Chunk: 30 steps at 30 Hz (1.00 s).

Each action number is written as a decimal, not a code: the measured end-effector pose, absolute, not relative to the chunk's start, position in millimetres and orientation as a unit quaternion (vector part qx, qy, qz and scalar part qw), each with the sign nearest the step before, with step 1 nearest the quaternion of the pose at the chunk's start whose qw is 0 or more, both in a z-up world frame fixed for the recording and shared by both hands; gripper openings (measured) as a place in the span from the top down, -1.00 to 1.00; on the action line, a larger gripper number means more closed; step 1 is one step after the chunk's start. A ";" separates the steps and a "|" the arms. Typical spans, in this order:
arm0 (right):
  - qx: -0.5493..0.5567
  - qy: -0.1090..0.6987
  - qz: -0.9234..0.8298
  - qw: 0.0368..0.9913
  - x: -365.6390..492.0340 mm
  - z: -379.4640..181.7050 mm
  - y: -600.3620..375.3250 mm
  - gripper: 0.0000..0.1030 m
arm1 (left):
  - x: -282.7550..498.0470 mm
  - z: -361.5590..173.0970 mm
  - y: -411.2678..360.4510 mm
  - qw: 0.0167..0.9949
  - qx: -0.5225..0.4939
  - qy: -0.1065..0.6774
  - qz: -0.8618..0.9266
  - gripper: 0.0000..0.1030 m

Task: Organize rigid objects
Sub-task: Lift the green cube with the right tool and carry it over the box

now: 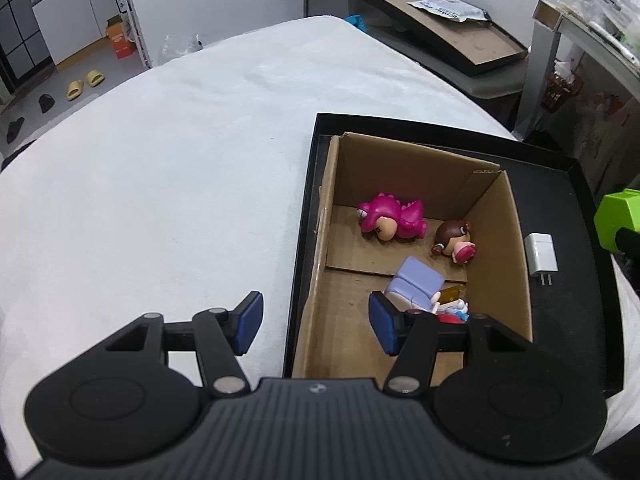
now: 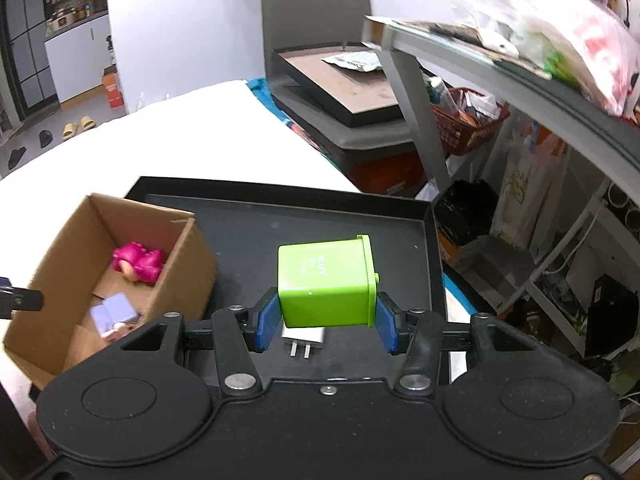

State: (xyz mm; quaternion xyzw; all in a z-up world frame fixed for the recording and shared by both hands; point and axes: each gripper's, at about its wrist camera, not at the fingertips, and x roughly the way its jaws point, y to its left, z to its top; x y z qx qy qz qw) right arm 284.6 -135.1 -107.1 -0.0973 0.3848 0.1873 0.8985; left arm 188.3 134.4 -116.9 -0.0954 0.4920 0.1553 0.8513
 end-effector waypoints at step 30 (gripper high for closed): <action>-0.154 0.385 0.249 0.875 226.4 -84.5 -4.9 0.06 | 178.2 -139.6 168.8 0.834 -0.168 0.521 0.069 0.68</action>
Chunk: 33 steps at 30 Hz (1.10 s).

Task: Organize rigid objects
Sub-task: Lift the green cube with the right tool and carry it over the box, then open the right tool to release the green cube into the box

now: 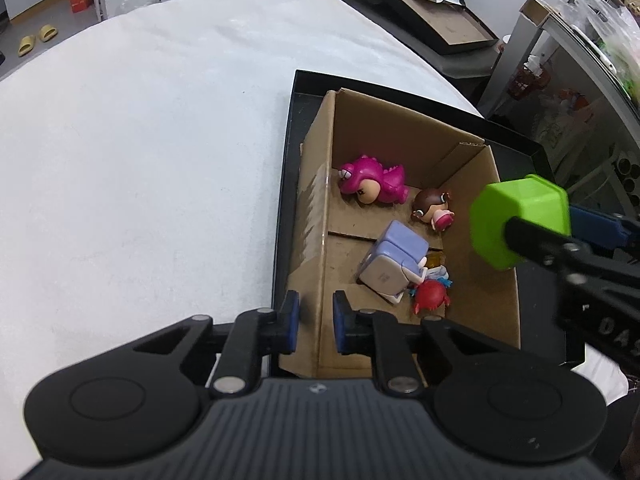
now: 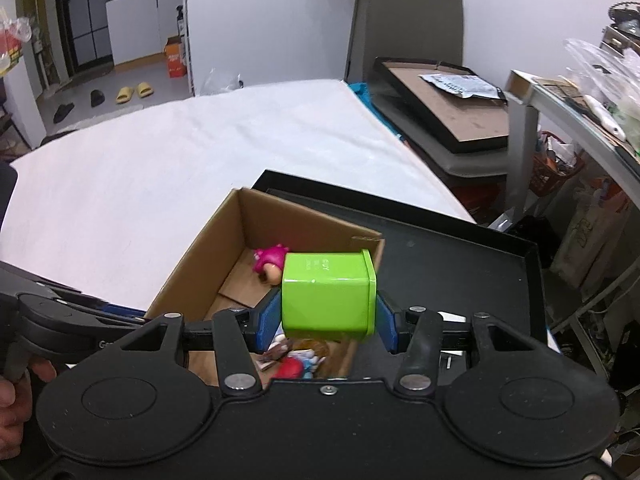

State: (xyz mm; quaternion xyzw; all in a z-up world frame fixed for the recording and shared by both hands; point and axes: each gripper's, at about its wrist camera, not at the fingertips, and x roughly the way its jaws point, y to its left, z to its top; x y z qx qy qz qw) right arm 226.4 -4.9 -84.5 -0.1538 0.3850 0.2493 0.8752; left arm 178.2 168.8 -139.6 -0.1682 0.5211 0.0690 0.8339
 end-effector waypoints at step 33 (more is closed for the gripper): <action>-0.119 0.389 0.250 0.879 226.4 -93.4 -7.4 -0.37 | 176.3 -136.8 166.1 0.840 -0.155 0.513 0.087 0.72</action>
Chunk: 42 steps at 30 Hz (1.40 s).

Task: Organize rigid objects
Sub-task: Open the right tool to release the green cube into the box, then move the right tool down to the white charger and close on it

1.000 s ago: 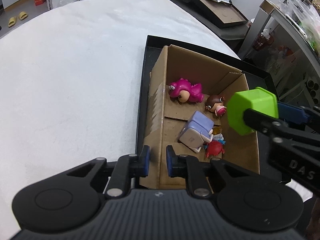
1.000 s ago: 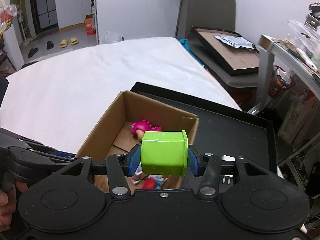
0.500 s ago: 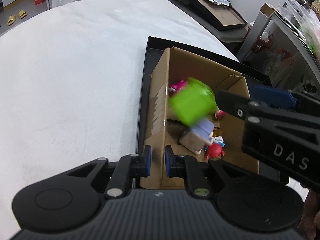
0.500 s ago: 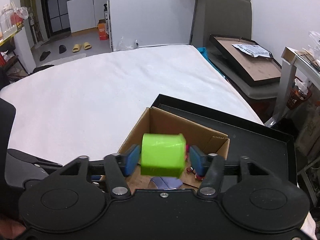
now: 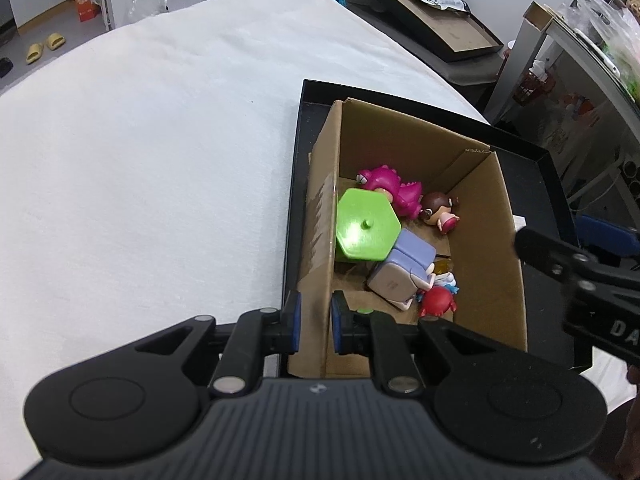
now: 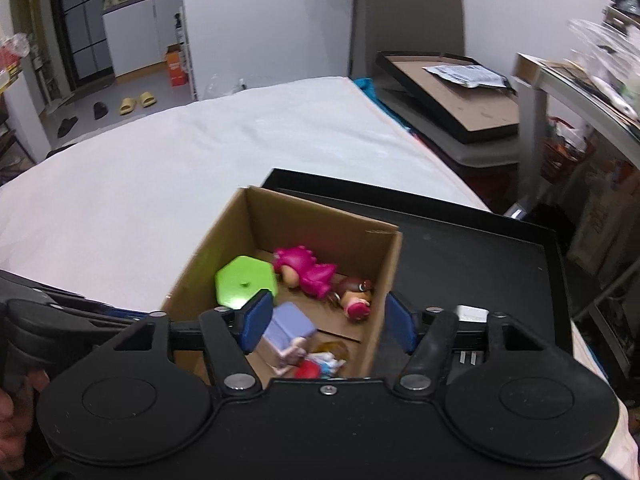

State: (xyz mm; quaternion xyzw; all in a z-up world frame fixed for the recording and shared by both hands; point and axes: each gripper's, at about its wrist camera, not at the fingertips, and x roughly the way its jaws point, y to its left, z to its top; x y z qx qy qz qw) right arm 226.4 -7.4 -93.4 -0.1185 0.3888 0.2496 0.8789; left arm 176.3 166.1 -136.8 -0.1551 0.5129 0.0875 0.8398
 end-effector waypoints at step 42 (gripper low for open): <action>0.003 0.435 0.185 0.881 270.2 -161.2 -141.1 -0.60 | 190.4 -120.2 114.8 0.855 -0.011 0.489 0.174 -0.07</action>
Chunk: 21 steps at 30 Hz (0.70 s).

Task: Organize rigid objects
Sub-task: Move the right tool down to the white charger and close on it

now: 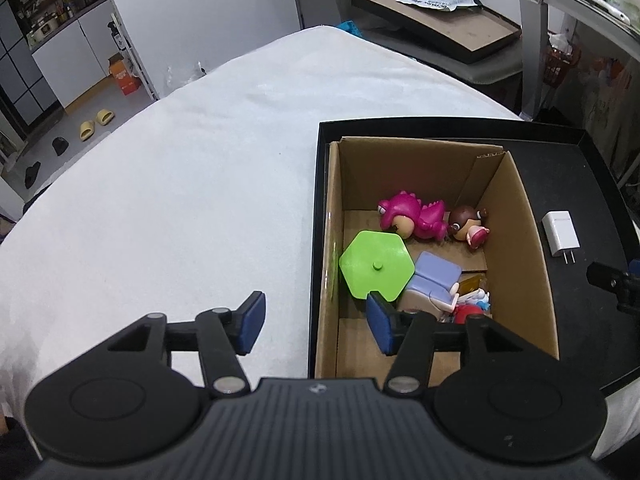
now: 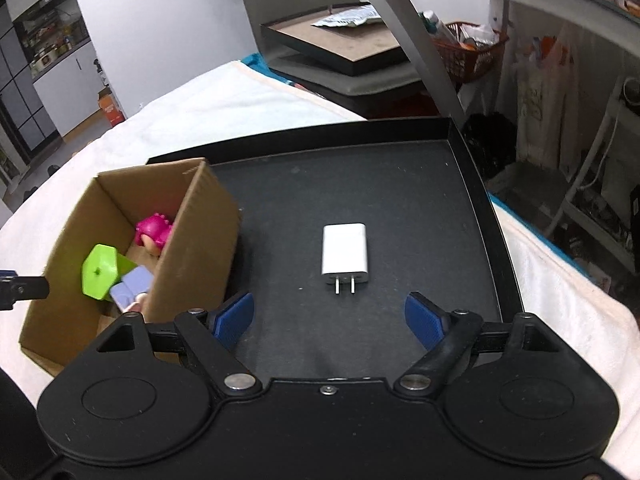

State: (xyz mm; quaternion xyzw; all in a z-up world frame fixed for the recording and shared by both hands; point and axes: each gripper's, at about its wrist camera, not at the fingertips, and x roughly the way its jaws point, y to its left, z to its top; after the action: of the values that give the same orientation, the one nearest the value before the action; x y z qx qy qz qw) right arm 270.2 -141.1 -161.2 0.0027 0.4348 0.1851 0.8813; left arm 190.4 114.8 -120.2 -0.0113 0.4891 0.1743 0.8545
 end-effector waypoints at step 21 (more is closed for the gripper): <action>-0.003 0.462 0.158 0.873 327.5 -197.5 -130.0 -0.58 | 213.4 -133.5 105.8 0.832 0.009 0.522 0.187 -0.12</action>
State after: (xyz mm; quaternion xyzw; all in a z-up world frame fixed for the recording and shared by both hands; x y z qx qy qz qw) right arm 327.5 -130.0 -197.5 -0.0033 0.4617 0.1582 0.8728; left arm 213.4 105.8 -133.5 0.0087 0.5219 0.1866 0.8323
